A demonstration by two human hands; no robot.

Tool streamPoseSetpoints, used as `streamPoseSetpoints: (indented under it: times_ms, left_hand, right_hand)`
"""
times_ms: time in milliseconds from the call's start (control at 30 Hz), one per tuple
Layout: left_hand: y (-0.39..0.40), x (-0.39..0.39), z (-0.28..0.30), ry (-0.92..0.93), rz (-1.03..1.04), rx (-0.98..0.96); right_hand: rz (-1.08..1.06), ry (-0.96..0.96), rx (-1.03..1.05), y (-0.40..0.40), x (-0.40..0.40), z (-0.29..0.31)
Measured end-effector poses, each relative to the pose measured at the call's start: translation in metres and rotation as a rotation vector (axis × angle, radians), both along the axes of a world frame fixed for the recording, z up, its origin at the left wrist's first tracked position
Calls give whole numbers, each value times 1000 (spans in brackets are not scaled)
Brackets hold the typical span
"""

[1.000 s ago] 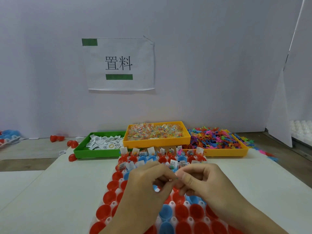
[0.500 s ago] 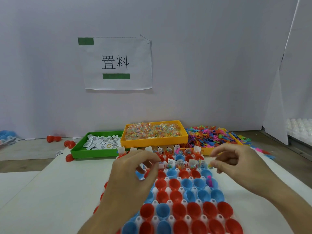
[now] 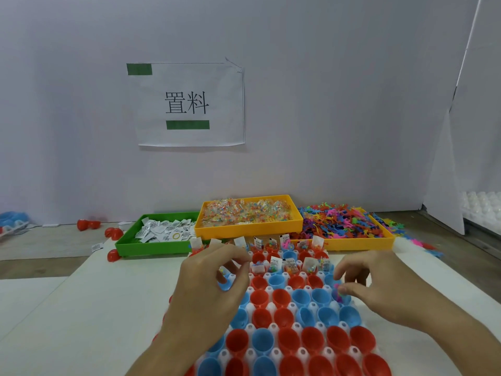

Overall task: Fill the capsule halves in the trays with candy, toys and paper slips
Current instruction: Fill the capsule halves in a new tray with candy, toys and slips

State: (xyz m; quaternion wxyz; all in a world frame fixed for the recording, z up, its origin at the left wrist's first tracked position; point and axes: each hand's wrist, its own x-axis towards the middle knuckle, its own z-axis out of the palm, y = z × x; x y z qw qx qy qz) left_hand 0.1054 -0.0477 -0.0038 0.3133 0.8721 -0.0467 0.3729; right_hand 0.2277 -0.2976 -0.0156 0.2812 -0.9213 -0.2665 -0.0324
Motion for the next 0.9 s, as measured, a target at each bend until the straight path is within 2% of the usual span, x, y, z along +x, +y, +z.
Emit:
streamPoseSetpoints:
  times_ms: [467,567,667,900]
  left_hand:
    - [12,6,-3,45,43,-56]
    - [33,15,2,81,152,-115]
    - [67,36,8,138,369,-102]
    - [160,103,-1,448,630,-47]
  right_hand:
    - [-16,-26,-62,2,5,-4]
    - [-20,-34,-57,1,6,-6]
    - [-17,-51,-45,1,4,-5]
    - [-1,-129,48,1,1,-3]
